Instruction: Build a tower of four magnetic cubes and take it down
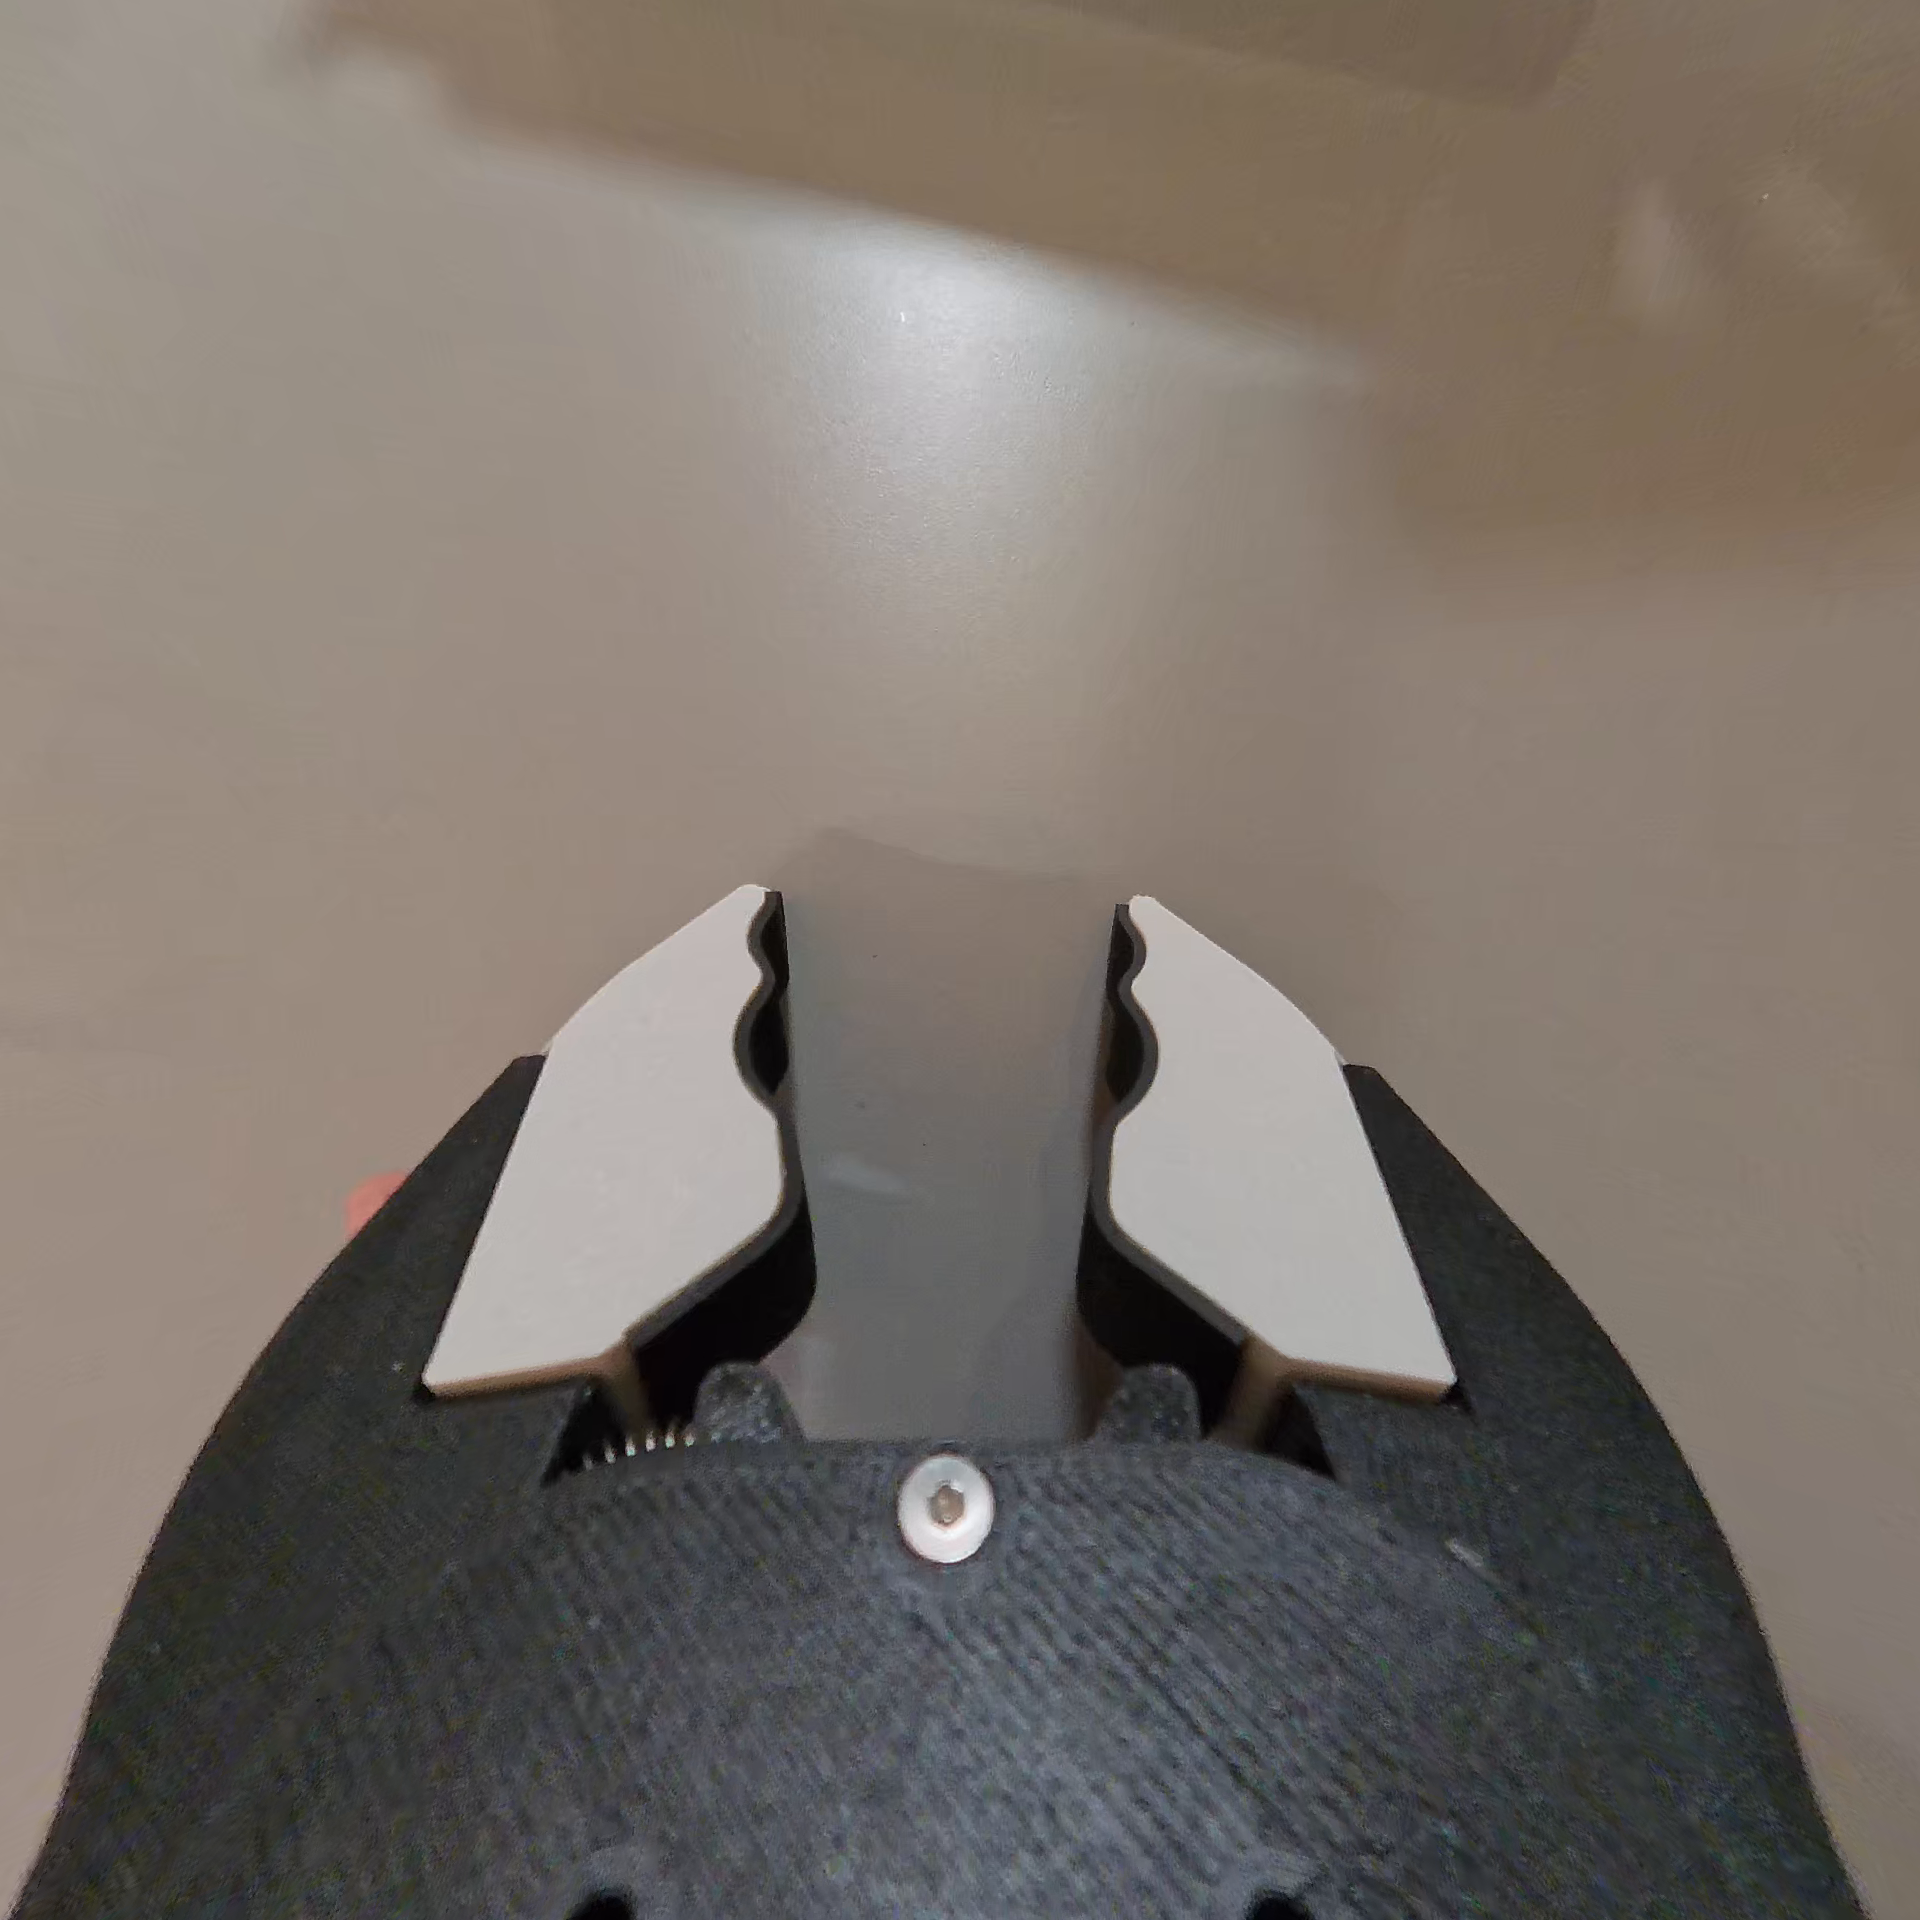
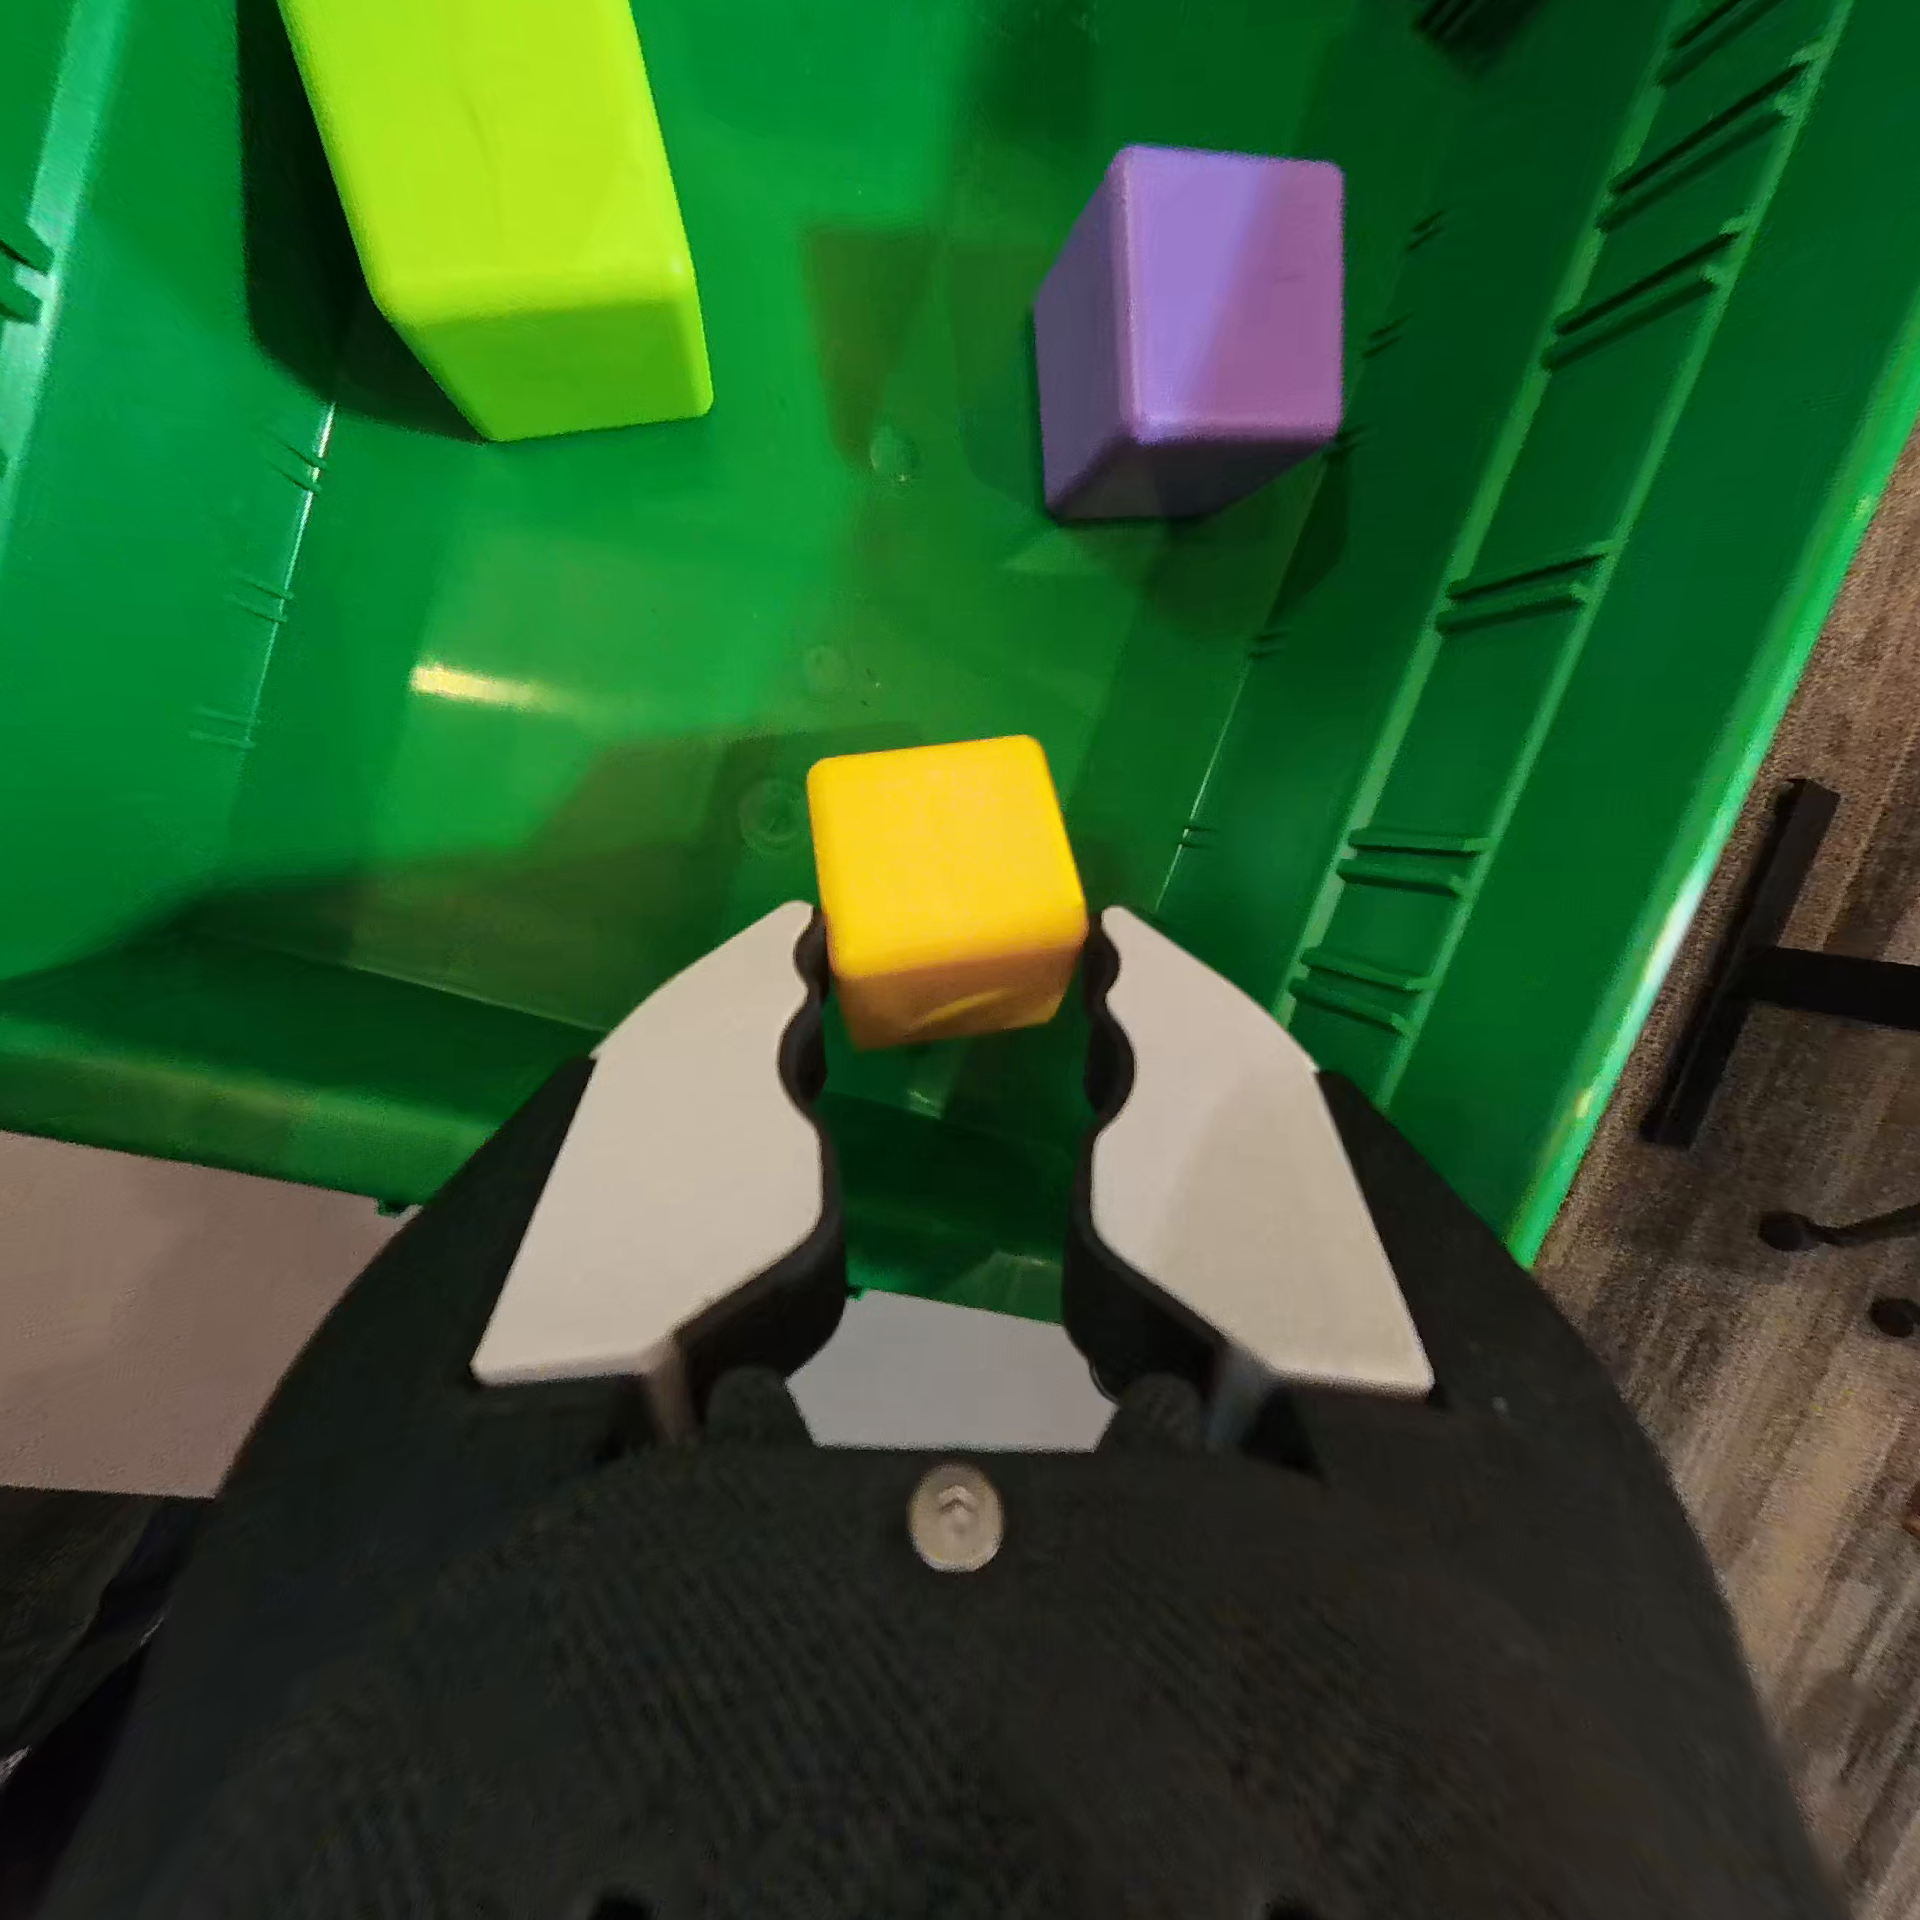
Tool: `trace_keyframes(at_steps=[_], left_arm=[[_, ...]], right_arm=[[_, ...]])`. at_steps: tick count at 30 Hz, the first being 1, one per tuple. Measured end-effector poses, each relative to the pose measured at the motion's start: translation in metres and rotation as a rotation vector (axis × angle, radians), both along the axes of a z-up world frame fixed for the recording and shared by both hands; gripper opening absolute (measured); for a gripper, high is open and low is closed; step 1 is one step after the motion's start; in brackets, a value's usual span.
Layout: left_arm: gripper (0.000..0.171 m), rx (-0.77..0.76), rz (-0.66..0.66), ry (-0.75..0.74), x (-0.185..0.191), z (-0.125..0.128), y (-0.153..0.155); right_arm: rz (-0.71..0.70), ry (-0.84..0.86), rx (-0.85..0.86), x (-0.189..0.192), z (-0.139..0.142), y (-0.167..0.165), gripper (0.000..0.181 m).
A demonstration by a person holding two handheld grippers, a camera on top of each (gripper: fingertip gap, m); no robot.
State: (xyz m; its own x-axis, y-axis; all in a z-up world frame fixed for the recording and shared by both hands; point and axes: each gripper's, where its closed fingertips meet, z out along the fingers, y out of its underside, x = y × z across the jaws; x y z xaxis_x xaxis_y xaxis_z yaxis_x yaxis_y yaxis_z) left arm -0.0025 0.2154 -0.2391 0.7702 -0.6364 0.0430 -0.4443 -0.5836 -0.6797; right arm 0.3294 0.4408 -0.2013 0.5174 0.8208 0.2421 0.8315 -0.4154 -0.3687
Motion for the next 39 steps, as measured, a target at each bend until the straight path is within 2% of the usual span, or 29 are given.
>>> trace_keyframes(at_steps=[4, 7, 10, 12, 14, 17, 19, 20, 22, 25, 27, 28, 32, 36, 37, 39], left_arm=[[0.059, 0.0, 0.0, 0.001, 0.0, 0.0, 0.0], [0.059, 0.0, 0.0, 0.0, 0.0, 0.0, 0.0], [0.059, 0.0, 0.001, 0.001, 0.0, 0.0, 0.0], [0.06, 0.0, 0.001, 0.001, 0.0, 0.0, 0.0], [0.06, 0.0, 0.002, 0.0, 0.0, 0.0, 0.0], [0.06, 0.001, 0.001, 0.004, 0.0, 0.0, 0.0], [0.06, 0.001, 0.002, 0.005, 0.0, 0.0, 0.0], [0.06, -0.001, 0.005, 0.001, 0.0, 0.0, 0.0], [0.06, -0.009, 0.021, -0.015, 0.0, 0.0, 0.0], [0.055, -0.014, 0.045, -0.028, -0.001, 0.001, 0.001], [0.049, -0.009, 0.078, -0.025, -0.005, 0.001, 0.005], [0.052, 0.008, 0.116, -0.011, -0.009, 0.002, 0.009], [0.058, 0.201, 0.317, -0.004, -0.034, 0.028, 0.036], [0.056, 0.349, 0.49, -0.037, -0.065, 0.057, 0.045], [0.049, 0.373, 0.52, -0.037, -0.073, 0.061, 0.045], [0.022, 0.41, 0.594, 0.003, -0.092, 0.066, 0.044]], right_arm=[[0.005, -0.036, 0.003, 0.006, 0.001, -0.001, 0.051], [0.011, -0.01, 0.035, 0.004, 0.014, -0.001, 0.051], [0.033, 0.106, 0.132, -0.016, 0.048, 0.002, 0.054], [0.068, 0.227, 0.26, -0.036, 0.082, 0.003, 0.055], [0.04, 0.338, 0.361, -0.049, 0.115, 0.004, 0.057], [-0.011, 0.463, 0.474, -0.056, 0.15, 0.005, 0.086], [-0.045, 0.523, 0.548, -0.056, 0.165, 0.008, 0.099], [-0.079, 0.551, 0.582, -0.054, 0.171, 0.01, 0.094], [-0.194, 0.578, 0.568, -0.047, 0.17, 0.016, 0.072], [-0.277, 0.633, 0.536, -0.045, 0.167, 0.021, 0.064], [-0.294, 0.633, 0.581, -0.041, 0.171, 0.023, 0.059], [-0.299, 0.613, 0.612, -0.038, 0.173, 0.025, 0.057], [-0.323, 0.55, 0.717, -0.028, 0.178, 0.028, 0.05], [-0.367, 0.578, 0.733, -0.027, 0.175, 0.032, 0.049], [-0.374, 0.601, 0.736, -0.028, 0.176, 0.032, 0.042], [-0.33, 0.636, 0.739, -0.034, 0.178, 0.029, 0.001]])
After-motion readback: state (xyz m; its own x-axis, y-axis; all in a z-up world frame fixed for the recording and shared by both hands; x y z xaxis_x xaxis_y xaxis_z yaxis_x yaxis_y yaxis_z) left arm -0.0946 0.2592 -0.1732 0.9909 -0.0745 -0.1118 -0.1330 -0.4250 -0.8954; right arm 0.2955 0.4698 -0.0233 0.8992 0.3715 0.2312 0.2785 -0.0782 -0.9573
